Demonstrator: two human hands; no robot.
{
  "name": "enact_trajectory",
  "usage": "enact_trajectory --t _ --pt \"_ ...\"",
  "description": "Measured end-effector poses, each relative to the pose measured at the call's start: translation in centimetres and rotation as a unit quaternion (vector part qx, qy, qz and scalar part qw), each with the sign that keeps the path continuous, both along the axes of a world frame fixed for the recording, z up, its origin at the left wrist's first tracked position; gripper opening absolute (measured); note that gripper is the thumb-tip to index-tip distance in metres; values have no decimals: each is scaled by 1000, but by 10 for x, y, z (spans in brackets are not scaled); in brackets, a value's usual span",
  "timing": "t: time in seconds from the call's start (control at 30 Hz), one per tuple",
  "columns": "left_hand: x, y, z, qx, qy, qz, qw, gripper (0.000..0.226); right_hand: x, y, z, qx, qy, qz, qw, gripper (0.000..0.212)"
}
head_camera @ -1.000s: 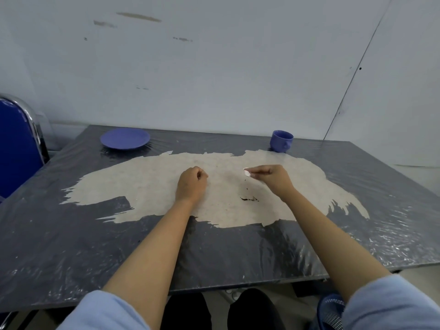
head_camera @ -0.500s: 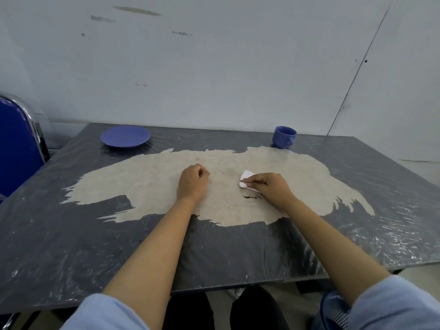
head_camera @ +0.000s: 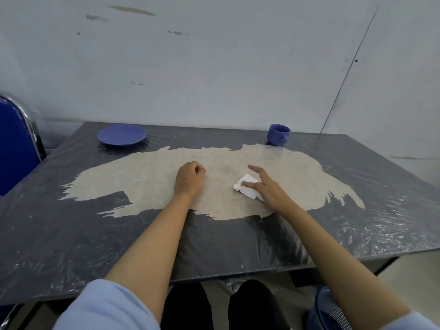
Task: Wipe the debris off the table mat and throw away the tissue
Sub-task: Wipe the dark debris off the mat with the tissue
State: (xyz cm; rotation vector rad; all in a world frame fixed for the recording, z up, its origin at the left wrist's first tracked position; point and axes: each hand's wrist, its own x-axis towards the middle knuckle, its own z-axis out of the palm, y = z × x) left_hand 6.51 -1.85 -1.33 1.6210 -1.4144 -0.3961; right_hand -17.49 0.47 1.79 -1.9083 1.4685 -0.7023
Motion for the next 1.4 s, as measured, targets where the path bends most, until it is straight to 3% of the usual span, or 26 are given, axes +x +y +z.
enact_trajectory --t 0.1,0.23,0.33,0.5,0.73,0.93,1.23,1.4 --pt "0 1 1 -1 3 1 1000 24 -8 -7 8 61 -10 27 998 50" --pt "-1 1 1 -1 -1 4 1000 24 -12 -10 8 -8 -25 45 999 50" --pt "0 1 1 -2 1 4 1000 23 -13 -16 8 -86 67 31 994 39" --pt "0 1 0 -4 6 1 1000 24 -18 -16 8 -8 166 92 982 47" --pt "0 -2 -1 -1 3 2 1000 24 -5 -8 -6 -43 226 73 970 50" --pt "0 -1 -1 0 1 2 1000 24 -2 -6 1 -60 224 90 969 39" --pt "-1 -1 -1 -1 -1 4 1000 22 15 -4 -7 -112 117 23 987 21" --pt "0 -1 -1 -3 1 6 1000 22 21 1 -11 -120 87 23 989 28"
